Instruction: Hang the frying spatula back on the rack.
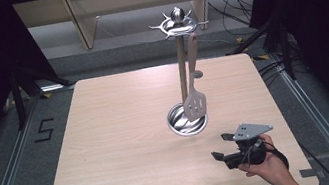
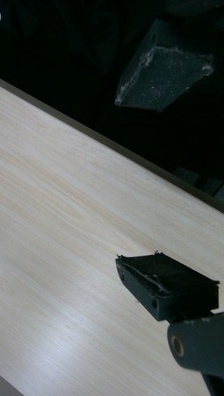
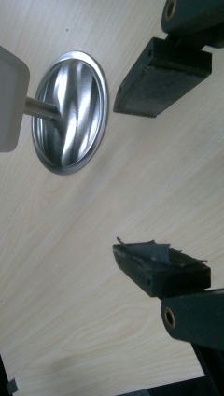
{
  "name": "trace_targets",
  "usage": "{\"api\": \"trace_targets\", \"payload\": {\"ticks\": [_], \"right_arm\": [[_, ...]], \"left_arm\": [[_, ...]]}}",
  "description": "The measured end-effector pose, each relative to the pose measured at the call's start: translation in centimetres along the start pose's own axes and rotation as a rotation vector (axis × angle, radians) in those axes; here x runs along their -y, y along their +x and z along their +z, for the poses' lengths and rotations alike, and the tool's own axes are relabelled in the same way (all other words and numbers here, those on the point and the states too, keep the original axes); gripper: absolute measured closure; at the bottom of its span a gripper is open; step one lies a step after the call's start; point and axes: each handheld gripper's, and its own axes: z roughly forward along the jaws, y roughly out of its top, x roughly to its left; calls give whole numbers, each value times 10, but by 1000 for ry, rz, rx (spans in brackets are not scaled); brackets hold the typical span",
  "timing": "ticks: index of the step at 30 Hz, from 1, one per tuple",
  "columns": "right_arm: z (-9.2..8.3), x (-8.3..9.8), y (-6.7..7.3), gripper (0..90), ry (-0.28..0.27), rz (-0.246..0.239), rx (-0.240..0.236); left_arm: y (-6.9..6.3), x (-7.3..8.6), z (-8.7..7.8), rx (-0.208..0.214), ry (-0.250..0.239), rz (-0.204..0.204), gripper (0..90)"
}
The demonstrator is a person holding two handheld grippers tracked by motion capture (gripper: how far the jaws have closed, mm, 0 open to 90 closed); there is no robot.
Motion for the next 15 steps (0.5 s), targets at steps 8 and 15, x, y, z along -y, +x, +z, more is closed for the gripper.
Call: {"api": "trace_targets", "payload": {"ticks": [8, 15], "right_arm": [[-3, 11, 3, 273, 3, 23, -3], [-5, 19, 5, 269, -4, 19, -10]], "left_arm": [[0, 0, 0, 4, 4, 1, 178], [-1, 0, 0, 5, -6, -10, 178]]}}
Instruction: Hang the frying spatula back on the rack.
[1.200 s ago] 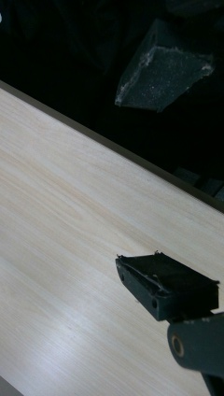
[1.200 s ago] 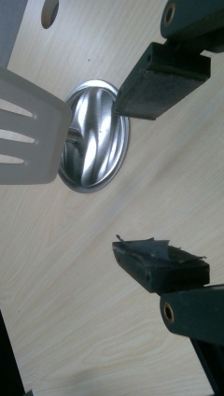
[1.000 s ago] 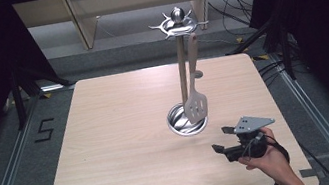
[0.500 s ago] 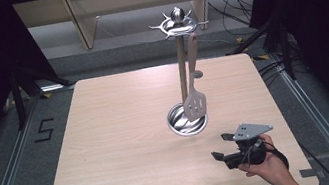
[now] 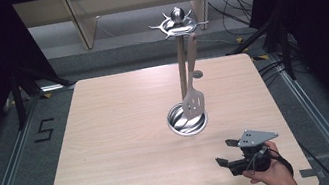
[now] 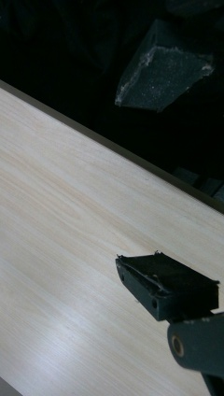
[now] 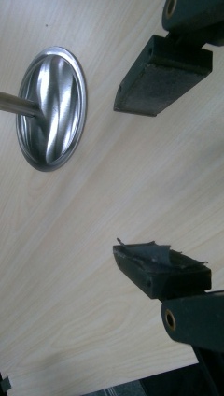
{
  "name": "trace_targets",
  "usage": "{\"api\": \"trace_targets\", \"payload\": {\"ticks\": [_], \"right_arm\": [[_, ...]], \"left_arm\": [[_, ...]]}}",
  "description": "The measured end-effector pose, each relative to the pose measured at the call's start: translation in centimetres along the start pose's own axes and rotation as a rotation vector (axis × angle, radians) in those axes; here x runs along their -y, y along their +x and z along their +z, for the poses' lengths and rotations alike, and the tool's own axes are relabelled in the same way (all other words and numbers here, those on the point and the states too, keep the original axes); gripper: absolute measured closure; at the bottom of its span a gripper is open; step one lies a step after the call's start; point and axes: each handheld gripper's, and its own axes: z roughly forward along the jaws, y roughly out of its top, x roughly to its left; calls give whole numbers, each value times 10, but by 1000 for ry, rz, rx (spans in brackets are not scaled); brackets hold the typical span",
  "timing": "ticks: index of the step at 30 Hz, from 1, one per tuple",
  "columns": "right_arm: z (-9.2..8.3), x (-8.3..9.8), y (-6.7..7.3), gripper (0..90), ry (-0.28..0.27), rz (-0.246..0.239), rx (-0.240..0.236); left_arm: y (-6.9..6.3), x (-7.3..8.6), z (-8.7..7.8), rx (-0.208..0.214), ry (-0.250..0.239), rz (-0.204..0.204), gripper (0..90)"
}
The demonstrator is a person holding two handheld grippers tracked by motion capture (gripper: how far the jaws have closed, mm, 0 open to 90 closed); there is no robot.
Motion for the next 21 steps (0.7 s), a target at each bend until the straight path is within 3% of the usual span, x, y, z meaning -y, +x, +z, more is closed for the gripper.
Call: {"api": "trace_targets", "payload": {"ticks": [4, 5, 6, 8, 12, 15, 18, 19, 21], "right_arm": [[-2, 4, 2, 267, -4, -8, 9], [-3, 5, 5, 267, 10, 22, 10], [-3, 5, 5, 267, 10, 22, 10], [-4, 6, 4, 266, -1, -16, 16], [-5, 8, 7, 264, 0, -12, 13], [-5, 9, 8, 263, -4, -19, 7], [-6, 12, 9, 262, -4, -17, 9], [-7, 13, 11, 261, 3, 7, 12], [-7, 13, 10, 262, 6, -10, 5]], "left_arm": [[0, 0, 0, 1, 2, 0, 178], [0, 0, 0, 0, 2, 0, 178], [0, 0, 0, 0, 2, 0, 178], [0, 0, 0, 0, 2, 0, 178], [-1, 0, 1, -13, 0, 0, 178], [0, 0, 1, 15, 6, -2, 178], [0, 0, 0, 23, 12, 8, 178], [0, 0, 1, 23, 11, 8, 178], [0, 0, 1, 24, 10, 7, 178]]}}
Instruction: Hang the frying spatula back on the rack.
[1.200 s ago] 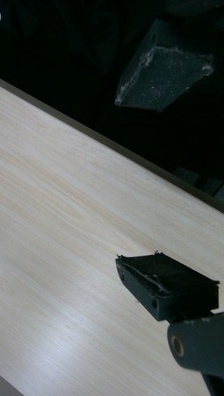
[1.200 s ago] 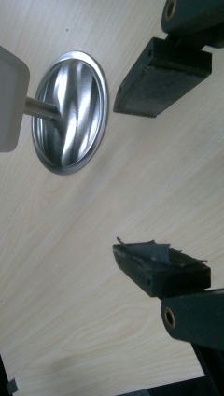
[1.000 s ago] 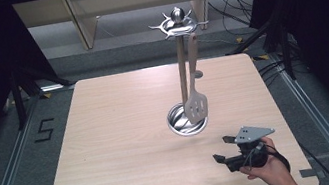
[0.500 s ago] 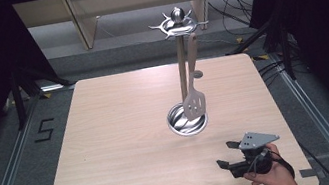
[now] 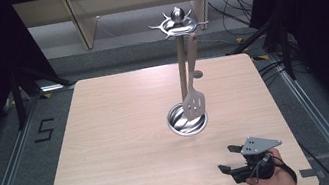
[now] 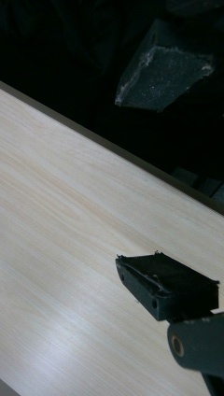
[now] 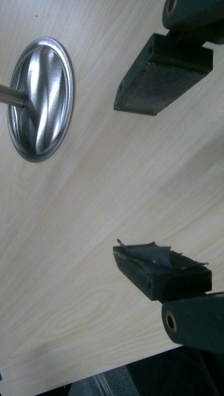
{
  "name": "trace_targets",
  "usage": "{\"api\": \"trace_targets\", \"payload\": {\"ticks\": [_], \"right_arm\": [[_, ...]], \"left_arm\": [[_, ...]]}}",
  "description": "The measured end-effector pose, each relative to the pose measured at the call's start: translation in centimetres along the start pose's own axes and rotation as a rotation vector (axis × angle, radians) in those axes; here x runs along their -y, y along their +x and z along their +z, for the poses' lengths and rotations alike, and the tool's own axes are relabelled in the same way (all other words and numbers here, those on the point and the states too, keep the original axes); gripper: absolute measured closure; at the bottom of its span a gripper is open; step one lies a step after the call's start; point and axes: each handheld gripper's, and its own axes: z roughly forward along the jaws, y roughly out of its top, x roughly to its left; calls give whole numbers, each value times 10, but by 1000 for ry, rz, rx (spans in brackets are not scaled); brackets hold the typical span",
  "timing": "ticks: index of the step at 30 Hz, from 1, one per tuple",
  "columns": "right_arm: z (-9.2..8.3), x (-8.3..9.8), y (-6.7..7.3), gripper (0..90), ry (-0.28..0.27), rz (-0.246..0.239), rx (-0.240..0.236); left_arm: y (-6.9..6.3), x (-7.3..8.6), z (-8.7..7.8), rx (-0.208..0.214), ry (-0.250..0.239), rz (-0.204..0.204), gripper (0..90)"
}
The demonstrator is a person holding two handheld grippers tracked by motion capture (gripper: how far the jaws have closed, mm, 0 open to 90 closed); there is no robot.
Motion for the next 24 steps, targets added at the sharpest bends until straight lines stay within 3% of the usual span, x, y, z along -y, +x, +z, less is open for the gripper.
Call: {"api": "trace_targets", "payload": {"ticks": [2, 3, 5, 8, 10, 12, 16, 19, 23, 24], "right_arm": [[0, 1, 1, 261, 4, 12, 4], [0, 2, 0, 260, -1, -16, 3], [-1, 3, 1, 260, 7, 1, 2], [-2, 4, 2, 258, -6, -13, 5], [-2, 4, 2, 255, 14, -4, -17], [-3, 6, 6, 253, 7, 9, 10], [-4, 7, 5, 243, 0, -19, 6], [-5, 9, 7, 240, 8, 15, 5], [-6, 12, 8, 222, 10, 4, 0], [-7, 13, 9, 212, 8, 3, 26]], "left_arm": [[-1, 0, 1, -14, -5, -3, 178], [-1, 0, 1, -12, -3, 0, 178], [-1, 0, 1, -13, -4, -1, 178], [-1, 0, 1, -13, -4, -1, 178], [-1, 0, 1, -13, -3, -2, 178], [-1, 0, 1, -17, -1, -1, 178], [-1, 0, 0, -24, 0, 3, 178], [-1, 0, 0, -24, 1, 1, 178], [-1, 0, 1, -25, 0, -1, 178], [-2, 0, 3, -41, -5, -5, 178]]}}
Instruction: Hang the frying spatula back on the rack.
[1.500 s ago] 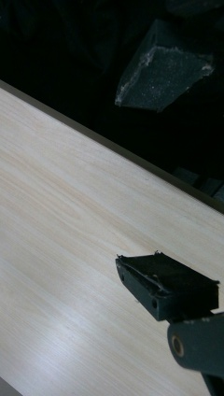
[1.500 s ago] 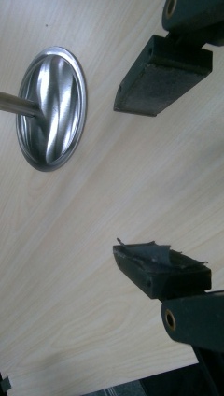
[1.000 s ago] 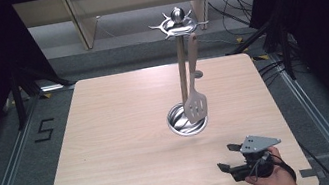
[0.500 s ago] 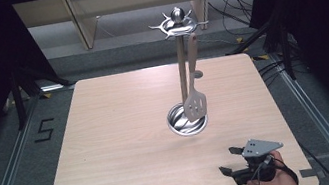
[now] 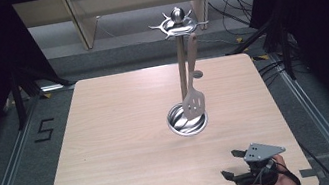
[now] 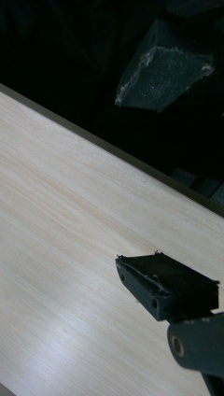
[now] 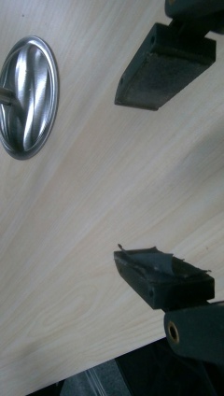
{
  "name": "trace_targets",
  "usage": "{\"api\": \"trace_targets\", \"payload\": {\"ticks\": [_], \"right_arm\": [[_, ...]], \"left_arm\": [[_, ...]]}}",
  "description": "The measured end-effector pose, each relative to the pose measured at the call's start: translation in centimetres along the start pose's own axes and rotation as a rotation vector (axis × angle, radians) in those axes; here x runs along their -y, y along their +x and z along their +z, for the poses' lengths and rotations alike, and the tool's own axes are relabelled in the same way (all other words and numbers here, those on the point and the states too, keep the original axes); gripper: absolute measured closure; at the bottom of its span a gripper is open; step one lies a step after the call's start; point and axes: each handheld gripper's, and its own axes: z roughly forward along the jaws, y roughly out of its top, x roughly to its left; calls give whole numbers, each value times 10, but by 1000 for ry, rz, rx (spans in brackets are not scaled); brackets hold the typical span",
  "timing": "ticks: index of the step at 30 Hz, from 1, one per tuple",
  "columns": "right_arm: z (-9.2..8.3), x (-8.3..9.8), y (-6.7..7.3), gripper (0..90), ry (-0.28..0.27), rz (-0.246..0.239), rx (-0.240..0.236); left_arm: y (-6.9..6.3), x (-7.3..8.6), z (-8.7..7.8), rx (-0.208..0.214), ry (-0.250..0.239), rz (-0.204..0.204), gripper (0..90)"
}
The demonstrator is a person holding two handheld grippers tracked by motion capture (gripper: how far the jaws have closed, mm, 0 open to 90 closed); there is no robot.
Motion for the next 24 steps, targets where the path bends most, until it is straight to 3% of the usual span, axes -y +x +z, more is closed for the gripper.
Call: {"api": "trace_targets", "payload": {"ticks": [2, 3, 6, 7, 11, 16, 18, 21, 24], "right_arm": [[0, 0, -1, 201, 3, -15, -7], [-1, 2, 2, 181, 11, 20, 2], [-2, 3, 2, 175, 3, 17, 5], [-3, 4, 4, 158, 10, 40, -4], [-4, 5, 2, 160, -13, 3, 6], [-4, 8, 5, 160, -2, 11, -9], [-4, 9, 7, 161, 3, 35, -21], [-3, 9, 4, 161, -13, -8, -22], [-3, 9, 4, 161, -12, 0, -22]], "left_arm": [[-1, 0, 1, 12, 3, 4, 178], [-1, 0, 1, 15, 7, 8, 178], [-1, 0, 1, 12, 8, 8, 178], [0, 0, 1, 18, 10, 10, 178], [1, 0, -1, 19, 16, 13, 177], [1, 0, -1, 19, 16, 15, 177], [1, 0, -1, 16, 17, 16, 177], [1, 0, -1, 17, 17, 16, 177], [1, 0, -1, 26, 16, 12, 177]]}}
